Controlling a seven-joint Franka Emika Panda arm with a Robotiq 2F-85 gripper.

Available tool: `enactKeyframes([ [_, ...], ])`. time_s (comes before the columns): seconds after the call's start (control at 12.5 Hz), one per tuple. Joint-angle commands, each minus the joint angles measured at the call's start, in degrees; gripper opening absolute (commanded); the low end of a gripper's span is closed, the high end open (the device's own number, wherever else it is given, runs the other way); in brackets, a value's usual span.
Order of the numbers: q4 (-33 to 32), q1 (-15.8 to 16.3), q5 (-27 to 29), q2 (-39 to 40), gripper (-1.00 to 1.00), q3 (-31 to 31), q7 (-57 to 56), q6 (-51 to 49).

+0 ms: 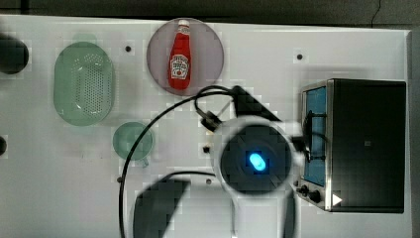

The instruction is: Pick Banana and place it in mug.

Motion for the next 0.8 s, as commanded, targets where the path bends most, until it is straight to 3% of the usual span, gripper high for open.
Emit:
enactKeyframes([
  [0.08,-8.3,0.5,-0.2,5.3,1.0,-0.4,-17.7,6.7],
  [0.8,-12.9,0.2,-0.2,25.1,1.0,-0.8,-32.0,30.0],
])
